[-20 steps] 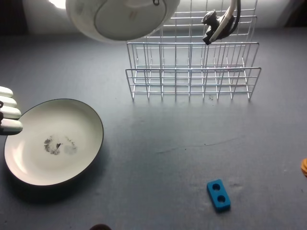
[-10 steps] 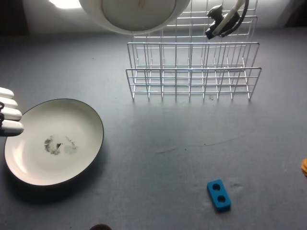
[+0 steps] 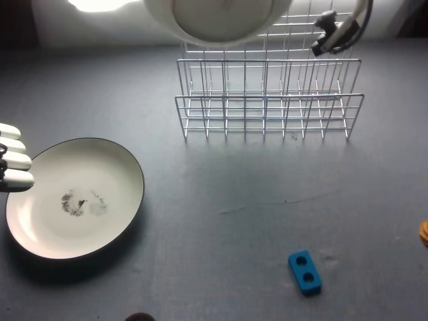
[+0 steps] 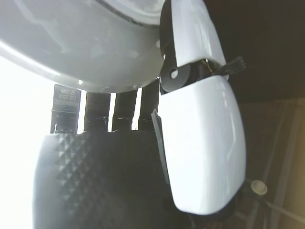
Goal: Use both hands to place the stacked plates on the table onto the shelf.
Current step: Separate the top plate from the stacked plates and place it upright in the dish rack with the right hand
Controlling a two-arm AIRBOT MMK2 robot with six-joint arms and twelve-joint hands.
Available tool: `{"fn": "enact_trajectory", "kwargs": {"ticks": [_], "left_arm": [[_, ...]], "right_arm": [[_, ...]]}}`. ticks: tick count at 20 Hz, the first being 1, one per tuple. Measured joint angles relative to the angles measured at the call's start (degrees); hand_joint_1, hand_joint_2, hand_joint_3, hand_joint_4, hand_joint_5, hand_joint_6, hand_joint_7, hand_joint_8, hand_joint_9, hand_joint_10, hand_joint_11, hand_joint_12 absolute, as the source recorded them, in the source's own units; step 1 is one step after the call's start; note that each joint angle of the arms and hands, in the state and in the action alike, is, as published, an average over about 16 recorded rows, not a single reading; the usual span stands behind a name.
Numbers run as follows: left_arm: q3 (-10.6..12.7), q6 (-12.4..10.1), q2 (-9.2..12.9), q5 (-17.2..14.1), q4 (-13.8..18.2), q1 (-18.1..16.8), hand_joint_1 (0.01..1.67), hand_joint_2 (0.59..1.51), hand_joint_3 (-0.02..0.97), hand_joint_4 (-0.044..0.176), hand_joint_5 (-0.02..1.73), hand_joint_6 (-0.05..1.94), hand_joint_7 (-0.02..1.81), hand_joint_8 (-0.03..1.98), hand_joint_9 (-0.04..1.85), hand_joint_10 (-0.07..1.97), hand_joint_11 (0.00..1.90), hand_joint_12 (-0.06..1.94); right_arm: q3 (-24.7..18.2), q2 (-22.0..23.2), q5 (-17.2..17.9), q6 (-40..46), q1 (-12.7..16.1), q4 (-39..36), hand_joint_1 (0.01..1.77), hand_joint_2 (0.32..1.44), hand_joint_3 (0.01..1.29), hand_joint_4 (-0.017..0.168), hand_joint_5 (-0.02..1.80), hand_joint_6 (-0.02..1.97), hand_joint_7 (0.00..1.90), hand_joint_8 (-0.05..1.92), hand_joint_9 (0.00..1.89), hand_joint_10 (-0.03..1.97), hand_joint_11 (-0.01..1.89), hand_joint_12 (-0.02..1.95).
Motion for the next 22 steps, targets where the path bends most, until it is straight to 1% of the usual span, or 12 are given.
{"fn": "enact_trajectory", "kwargs": {"ticks": [13, 22], "left_arm": [[-0.2, 0.0, 0.0, 0.0, 0.3, -0.2, 0.01, 1.085, 0.019, 0.000, 0.02, 0.01, 0.02, 0.02, 0.02, 0.01, 0.01, 0.00], [-0.3, 0.0, 0.0, 0.0, 0.5, -0.5, 0.01, 1.086, 0.018, 0.000, 0.02, 0.01, 0.01, 0.02, 0.02, 0.01, 0.01, 0.00]], "right_arm": [[0.4, 3.2, -0.7, -0.1, -2.6, 1.4, 1.36, 0.96, 0.02, -0.008, 0.95, 0.92, 1.10, 0.78, 1.07, 0.90, 0.90, 0.96], [2.4, 3.1, -1.2, 0.5, -4.1, 3.0, 1.36, 0.96, 0.02, -0.008, 0.96, 0.88, 1.11, 0.75, 1.08, 0.89, 0.90, 0.97]]}}
